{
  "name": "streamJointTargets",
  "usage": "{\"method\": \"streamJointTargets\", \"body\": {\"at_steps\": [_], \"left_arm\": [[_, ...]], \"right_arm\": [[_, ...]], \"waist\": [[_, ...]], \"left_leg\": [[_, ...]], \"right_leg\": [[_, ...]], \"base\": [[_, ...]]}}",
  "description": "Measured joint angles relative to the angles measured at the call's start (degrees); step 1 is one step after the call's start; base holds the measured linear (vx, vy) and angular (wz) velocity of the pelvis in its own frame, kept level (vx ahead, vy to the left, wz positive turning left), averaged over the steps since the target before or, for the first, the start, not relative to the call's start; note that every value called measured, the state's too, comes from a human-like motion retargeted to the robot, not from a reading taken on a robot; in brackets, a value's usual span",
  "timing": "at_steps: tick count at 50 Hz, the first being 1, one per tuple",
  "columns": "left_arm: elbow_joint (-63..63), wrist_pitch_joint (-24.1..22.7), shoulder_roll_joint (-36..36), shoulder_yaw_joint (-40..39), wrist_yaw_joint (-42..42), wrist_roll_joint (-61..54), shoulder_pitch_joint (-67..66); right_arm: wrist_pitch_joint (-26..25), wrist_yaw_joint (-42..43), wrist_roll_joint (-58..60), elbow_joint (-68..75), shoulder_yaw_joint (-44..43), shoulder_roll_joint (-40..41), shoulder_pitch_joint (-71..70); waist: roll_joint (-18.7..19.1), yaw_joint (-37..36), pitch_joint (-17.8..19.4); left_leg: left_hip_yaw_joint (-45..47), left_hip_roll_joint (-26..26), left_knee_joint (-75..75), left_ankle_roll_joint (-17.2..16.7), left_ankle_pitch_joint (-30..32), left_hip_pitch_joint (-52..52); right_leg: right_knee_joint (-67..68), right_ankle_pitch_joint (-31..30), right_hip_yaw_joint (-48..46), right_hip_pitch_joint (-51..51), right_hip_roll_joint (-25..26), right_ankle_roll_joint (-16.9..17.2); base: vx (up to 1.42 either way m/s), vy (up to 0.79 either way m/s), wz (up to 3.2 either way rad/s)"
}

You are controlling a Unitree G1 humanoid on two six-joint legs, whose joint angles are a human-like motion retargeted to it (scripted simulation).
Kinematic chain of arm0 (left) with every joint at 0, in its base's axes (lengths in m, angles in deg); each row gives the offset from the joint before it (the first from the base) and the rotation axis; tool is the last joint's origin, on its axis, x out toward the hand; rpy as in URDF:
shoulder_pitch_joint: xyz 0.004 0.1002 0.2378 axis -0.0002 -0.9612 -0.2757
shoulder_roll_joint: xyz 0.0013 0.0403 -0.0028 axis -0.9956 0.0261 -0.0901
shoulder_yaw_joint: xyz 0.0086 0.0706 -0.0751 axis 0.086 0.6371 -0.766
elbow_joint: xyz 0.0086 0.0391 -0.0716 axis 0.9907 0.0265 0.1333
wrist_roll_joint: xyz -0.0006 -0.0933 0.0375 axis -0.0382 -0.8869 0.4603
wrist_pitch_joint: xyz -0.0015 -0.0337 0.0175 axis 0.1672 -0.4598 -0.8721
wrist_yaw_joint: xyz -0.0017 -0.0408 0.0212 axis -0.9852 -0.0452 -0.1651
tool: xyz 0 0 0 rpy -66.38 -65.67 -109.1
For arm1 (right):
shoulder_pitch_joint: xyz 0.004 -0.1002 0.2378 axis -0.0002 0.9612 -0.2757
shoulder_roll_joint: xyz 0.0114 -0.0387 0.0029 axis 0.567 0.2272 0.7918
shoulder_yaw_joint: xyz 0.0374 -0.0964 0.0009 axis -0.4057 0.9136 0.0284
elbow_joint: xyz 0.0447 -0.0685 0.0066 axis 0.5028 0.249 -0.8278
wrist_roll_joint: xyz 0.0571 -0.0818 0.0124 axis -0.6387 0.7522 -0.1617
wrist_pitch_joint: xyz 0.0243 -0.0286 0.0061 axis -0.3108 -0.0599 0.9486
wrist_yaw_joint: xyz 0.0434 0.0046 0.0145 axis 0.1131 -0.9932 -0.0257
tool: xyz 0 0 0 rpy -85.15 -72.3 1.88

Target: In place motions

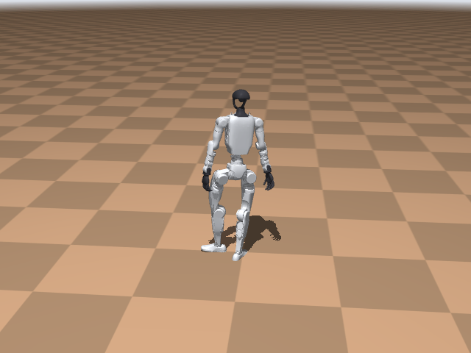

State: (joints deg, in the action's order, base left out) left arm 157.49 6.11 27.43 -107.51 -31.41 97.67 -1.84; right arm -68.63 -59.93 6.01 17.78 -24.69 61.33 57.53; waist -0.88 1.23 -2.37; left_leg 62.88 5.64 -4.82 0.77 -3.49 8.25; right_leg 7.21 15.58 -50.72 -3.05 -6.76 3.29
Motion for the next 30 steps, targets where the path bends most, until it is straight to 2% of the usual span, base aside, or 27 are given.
{"method": "streamJointTargets", "body": {"at_steps": [2,3,5,7,9,17,21,22,24,26,28,29,30], "left_arm": [[0.4,-0.1,-0.4,-1.9,-0.5,-0.6,-1.3],[0.6,-0.1,-0.6,-2.7,-0.7,-0.8,-2.0],[1.1,-0.2,-0.6,-4.2,-1.3,-0.9,-3.5],[2.3,-0.3,-0.5,-5.4,-2.0,-1.1,-4.9],[4.4,-0.3,-0.3,-6.5,-2.9,-1.7,-6.0],[7.0,0.2,2.4,-11.1,-3.5,-3.9,-9.9],[6.4,-0.4,3.5,-12.4,-2.9,-3.5,-11.3],[6.2,-0.5,3.6,-12.6,-2.8,-3.6,-11.6],[6.0,-0.4,3.8,-12.4,-2.7,-4.1,-11.5],[6.1,0.1,4.0,-11.6,-2.6,-4.7,-10.2],[5.5,0.5,4.2,-11.0,-2.8,-4.7,-8.2],[4.6,0.5,4.3,-10.4,-2.7,-4.8,-7.2],[3.5,0.5,4.4,-9.6,-2.5,-4.8,-6.3]], "right_arm": [[0.5,0.1,-0.2,-1.5,0.2,0.0,-0.3],[0.7,0.0,-0.5,-2.2,0.3,0.1,-0.6],[1.0,-0.2,-1.2,-3.6,0.1,0.3,-1.5],[1.2,-0.3,-1.9,-4.9,-0.4,1.0,-2.7],[1.6,-0.6,-2.8,-6.5,-0.7,1.7,-3.9],[4.6,-5.2,-5.3,-16.7,1.7,6.4,-7.6],[6.6,-6.1,-2.8,-19.2,4.4,7.5,-7.4],[6.8,-6.1,-1.5,-19.5,5.1,7.7,-7.2],[7.2,-5.6,1.5,-19.4,6.1,7.7,-6.4],[7.4,-4.9,4.2,-18.8,6.8,7.3,-5.4],[7.4,-3.8,5.5,-17.2,7.2,7.0,-4.5],[7.2,-3.3,5.5,-15.8,7.1,6.9,-4.3],[6.9,-2.8,5.3,-14.3,7.0,6.8,-4.0]], "waist": [[0.0,-0.2,-0.5],[0.2,-0.7,-0.5],[-0.3,-2.5,-0.1],[-1.0,-4.5,0.0],[-1.7,-5.8,-0.3],[-3.6,-8.7,0.2],[-4.4,-9.9,-0.4],[-4.4,-9.7,-0.8],[-3.1,-8.6,-1.3],[-0.2,-6.0,-1.6],[2.7,-2.1,-1.5],[3.6,-0.1,-1.4],[4.1,2.0,-1.4]], "left_leg": [[-3.2,-0.3,0.2,1.3,9.2,-0.2],[-5.6,-0.2,0.4,-1.3,10.3,-0.3],[-12.8,-1.7,1.8,-1.5,11.1,1.0],[-18.9,-3.7,2.6,-0.7,10.7,2.6],[-16.6,-4.2,3.6,-0.8,10.9,2.7],[-20.1,-5.9,3.2,0.3,7.3,3.2],[-20.0,-6.9,4.0,0.7,5.0,1.4],[-20.6,-6.9,4.2,0.9,4.6,1.2],[-22.2,-6.4,4.7,1.9,4.2,0.5],[-24.8,-4.9,5.2,2.5,4.1,0.0],[-28.9,-3.0,5.5,2.6,4.7,0.1],[-30.8,-2.7,5.9,2.7,5.2,0.4],[-32.6,-2.8,6.3,2.8,5.7,0.7]], "right_leg": [[-0.6,0.1,-3.1,-0.8,0.5,0.9],[-0.8,0.2,-4.1,-1.3,1.1,1.2],[-0.9,0.1,-5.1,-2.2,1.1,1.8],[-1.1,0.0,-6.4,-2.6,0.9,2.2],[-1.3,-0.2,-7.6,-2.6,0.8,2.8],[-1.2,-1.0,-9.5,-3.3,0.5,4.0],[0.2,-1.6,-9.8,-4.7,-0.3,4.4],[1.1,-2.2,-9.7,-5.0,-0.7,3.8],[4.2,-5.0,-7.7,-5.3,-1.0,0.4],[10.4,-9.3,-4.3,-4.4,-1.3,-3.8],[22.1,-11.5,1.8,-0.1,-3.7,-7.9],[27.8,-11.4,6.9,3.4,-4.5,-6.8],[32.7,-10.9,12.5,7.2,-4.8,-4.4]], "base": [[0.08,0.2,2.06],[0.07,0.17,1.52],[0.07,0.16,1.06],[0.06,0.09,0.79],[0.08,0.11,0.82],[0.12,0.04,0.31],[0.28,0.08,-0.16],[0.31,0.07,0.12],[0.32,0.07,0.41],[0.28,0.05,1.04],[0.2,0.0,1.64],[0.11,-0.05,1.81],[0.12,-0.06,1.87]]}}
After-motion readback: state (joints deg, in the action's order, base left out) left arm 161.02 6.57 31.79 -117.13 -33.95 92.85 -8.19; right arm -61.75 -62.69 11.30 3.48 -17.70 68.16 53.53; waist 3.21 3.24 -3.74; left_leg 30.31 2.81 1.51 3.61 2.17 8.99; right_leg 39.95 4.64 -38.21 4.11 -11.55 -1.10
